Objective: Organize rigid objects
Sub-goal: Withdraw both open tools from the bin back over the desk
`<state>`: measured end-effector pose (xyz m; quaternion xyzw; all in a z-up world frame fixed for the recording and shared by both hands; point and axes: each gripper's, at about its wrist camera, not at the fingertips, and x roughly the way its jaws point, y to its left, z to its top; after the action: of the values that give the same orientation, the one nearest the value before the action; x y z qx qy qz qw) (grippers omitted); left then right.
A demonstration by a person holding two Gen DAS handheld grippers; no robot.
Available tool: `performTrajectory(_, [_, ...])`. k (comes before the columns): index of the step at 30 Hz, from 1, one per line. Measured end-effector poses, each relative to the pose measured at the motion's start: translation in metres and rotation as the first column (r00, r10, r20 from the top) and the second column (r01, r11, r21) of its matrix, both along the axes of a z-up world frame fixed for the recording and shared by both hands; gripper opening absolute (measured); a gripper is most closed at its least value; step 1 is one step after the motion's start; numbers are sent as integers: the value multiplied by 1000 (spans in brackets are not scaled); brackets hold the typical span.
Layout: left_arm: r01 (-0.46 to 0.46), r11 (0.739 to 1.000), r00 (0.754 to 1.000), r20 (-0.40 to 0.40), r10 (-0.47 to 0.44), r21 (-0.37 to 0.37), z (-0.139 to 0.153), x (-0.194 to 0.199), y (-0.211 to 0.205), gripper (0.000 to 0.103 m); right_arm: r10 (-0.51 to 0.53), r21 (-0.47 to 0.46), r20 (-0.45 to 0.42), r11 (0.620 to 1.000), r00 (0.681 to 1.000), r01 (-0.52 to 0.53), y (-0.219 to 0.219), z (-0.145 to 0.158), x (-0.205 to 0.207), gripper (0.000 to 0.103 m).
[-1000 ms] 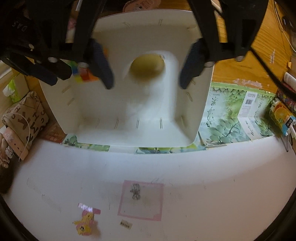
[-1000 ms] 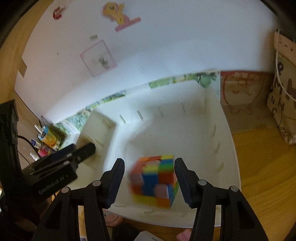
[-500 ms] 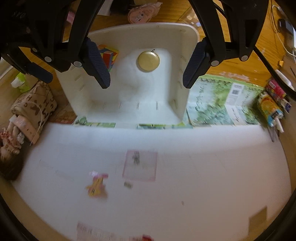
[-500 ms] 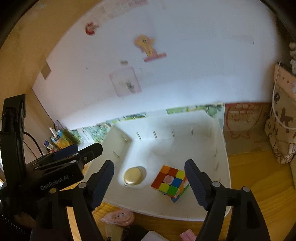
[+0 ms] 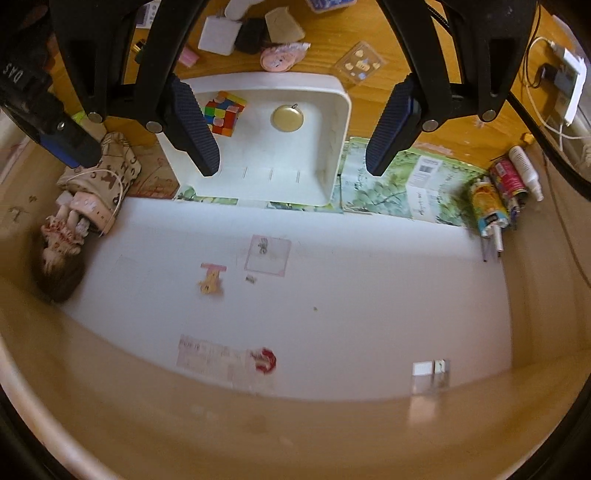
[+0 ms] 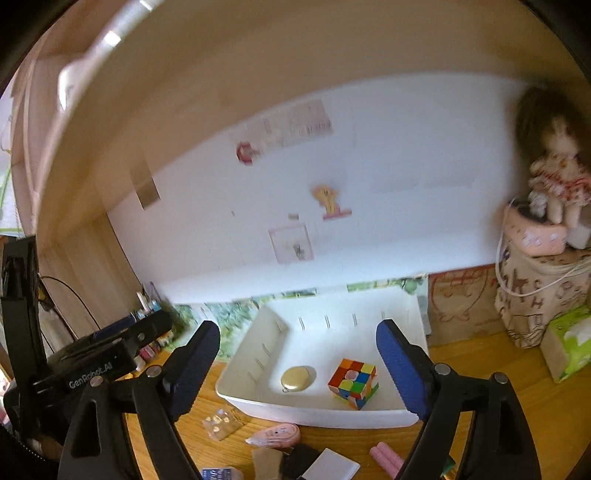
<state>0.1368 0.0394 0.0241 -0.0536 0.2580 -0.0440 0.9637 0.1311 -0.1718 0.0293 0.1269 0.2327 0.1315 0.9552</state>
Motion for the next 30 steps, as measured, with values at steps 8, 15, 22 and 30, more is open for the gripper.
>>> performTrajectory(8, [-17,1000,1000,19,18,-24,-2,-56,21,88,-77,-3,57,997,995,78,3,10,-66,87])
performTrajectory(15, [24,999,999,-28,-25,-33,-19,-101,30,88,-151,-23,50,988,987,152,11,0,-127,87])
performTrajectory(22, [74,997,994,-78,-75,-17,-33,-132,30,88,-204,-40,16,978,979,205,18,-15,-174,87])
performTrajectory(30, [106,994,980,-166,-107,-12,-49,-144,26,88,-238,-56,-73,971,969,234,20,-35,-201,87])
